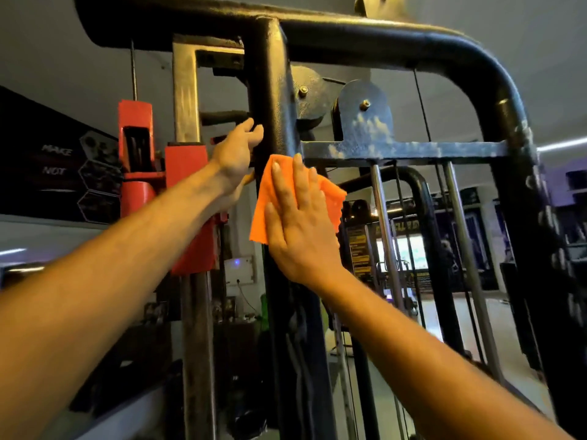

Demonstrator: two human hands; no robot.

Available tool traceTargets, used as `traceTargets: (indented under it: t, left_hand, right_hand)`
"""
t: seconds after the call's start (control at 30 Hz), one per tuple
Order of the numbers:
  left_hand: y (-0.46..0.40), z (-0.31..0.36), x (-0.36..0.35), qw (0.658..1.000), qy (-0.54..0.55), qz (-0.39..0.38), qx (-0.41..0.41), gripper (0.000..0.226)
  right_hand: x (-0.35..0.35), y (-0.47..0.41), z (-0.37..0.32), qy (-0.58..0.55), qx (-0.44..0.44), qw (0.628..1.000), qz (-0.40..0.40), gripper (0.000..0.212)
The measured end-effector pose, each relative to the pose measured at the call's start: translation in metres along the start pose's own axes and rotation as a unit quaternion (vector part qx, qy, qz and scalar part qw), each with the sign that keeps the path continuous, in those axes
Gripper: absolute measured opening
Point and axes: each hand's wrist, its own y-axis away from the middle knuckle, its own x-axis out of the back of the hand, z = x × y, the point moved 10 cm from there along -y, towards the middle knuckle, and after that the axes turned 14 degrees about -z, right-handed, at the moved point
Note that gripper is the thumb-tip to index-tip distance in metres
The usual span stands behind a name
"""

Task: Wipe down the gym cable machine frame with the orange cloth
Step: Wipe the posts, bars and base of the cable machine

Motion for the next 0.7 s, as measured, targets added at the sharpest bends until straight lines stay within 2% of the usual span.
traceTargets:
  t: [0.07,0.17,0.3,0.4,0.57,0.7]
  left_hand:
    - [0.007,0.001,-0.008,1.0,-0.009,-0.003,0.002,0.035]
    - [0.016,0.001,-0.008,1.0,-0.024,-0.003,0.014,0.051]
    - [0.02,-0.002,-0.01,0.998,-0.058,-0.013,0.035,0.022]
    - [0.024,-0.008,-0.007,0.999,-0.027,0.014,0.044,0.037]
    - [0.033,-0.018,-0.011,0.997,-0.031,0.008,0.072,0.038]
    - [0.032,-0.012,-0.01,0.997,-0.028,0.004,0.078,0.045]
  right_hand:
    - [-0.013,0.035,0.002,-0.034,-0.002,0.999,0.005,0.071]
    - [-0.021,0.053,0.008,-0.094,-0.002,0.996,0.001,0.073]
    - [-0.007,0.005,0.016,-0.106,-0.017,0.994,-0.004,0.071]
    - [-0.006,0.009,0.011,-0.072,-0.01,0.997,0.014,0.071]
    - [-0.03,0.065,0.013,-0.096,-0.037,0.995,-0.007,0.073]
    - [-0.01,0.01,0.017,-0.107,-0.053,0.993,-0.008,0.069]
